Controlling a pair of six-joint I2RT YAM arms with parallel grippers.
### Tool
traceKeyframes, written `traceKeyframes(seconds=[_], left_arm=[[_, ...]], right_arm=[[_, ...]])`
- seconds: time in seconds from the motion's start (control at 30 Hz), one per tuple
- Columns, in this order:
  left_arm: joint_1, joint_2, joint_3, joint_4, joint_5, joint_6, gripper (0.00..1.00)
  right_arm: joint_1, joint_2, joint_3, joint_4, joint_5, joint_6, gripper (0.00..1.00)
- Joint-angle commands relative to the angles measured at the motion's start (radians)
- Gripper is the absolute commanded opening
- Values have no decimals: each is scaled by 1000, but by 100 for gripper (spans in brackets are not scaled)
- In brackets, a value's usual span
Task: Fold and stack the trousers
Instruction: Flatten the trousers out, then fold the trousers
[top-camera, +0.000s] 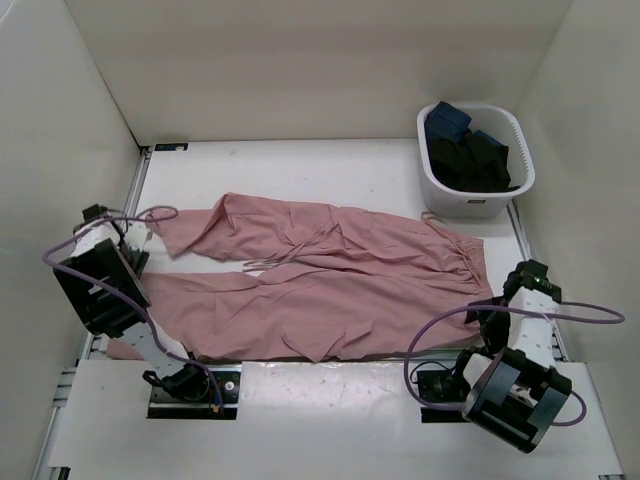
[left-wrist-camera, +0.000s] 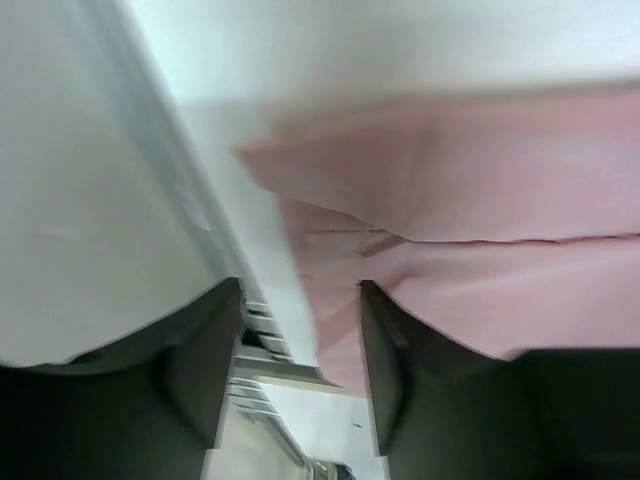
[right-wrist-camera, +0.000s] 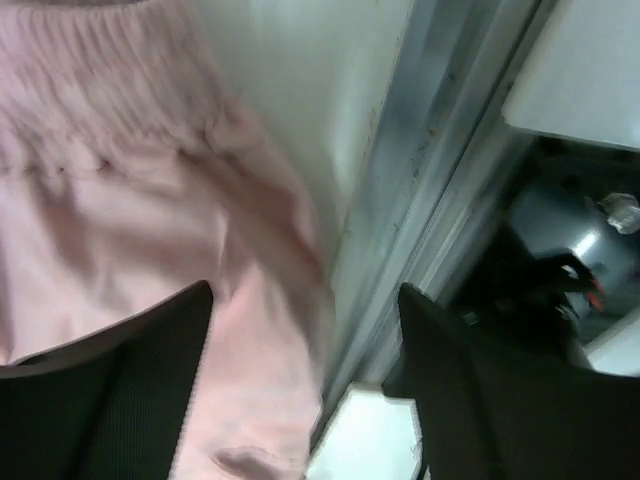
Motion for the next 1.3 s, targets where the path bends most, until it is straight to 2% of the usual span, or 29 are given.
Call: traceKeyframes(seconds=[0.0,0.07,0.13,0.23,0.33,0.4,0.47,0.6,0.63,0.73,0.8,0.83,0.87,1.1,1.13,1.27], left_arm=[[-98,-154,149,-44,133,-13,64],[-212,-163,209,-87,148,16,70],[-331,-145,209,-87,134,35,72],[-449,-56,200,-87,61,13,73],[-471,61,229,-54,27,-43,73],[-481,140,267,-22,-48,-66,73],[-481,183,294,35,-147,-103,69],[-481,220,343,46,-174,-136,66],[-481,220,332,46,-174,-136,64],[-481,220,292,46,-163,-146,46],[-481,220,283,46,-154,-146,31],[-481,220,269,46,-154,-157,18],[-481,210,258,46,-154,-157,14],[-481,148,249,46,-163,-137,14],[-481,138,260,46,-163,-137,14],[-481,105,280,46,-174,-126,14]], right_arm=[[4,-22,158,-98,16,-11,81],[16,-22,255,-153,68,-22,84],[40,-22,403,-185,125,-34,84],[70,-22,533,-132,158,-91,85],[102,35,567,18,92,-114,85],[131,93,594,90,66,-123,85],[154,203,623,123,40,-143,85],[264,422,711,155,62,-168,85],[280,452,726,166,78,-168,87],[335,543,737,209,148,-147,87],[346,604,737,232,170,-118,88],[346,625,737,249,181,-101,88],[346,645,728,261,193,-88,88],[355,852,789,299,292,4,88],[355,875,803,299,320,13,86],[355,995,864,264,340,13,65]])
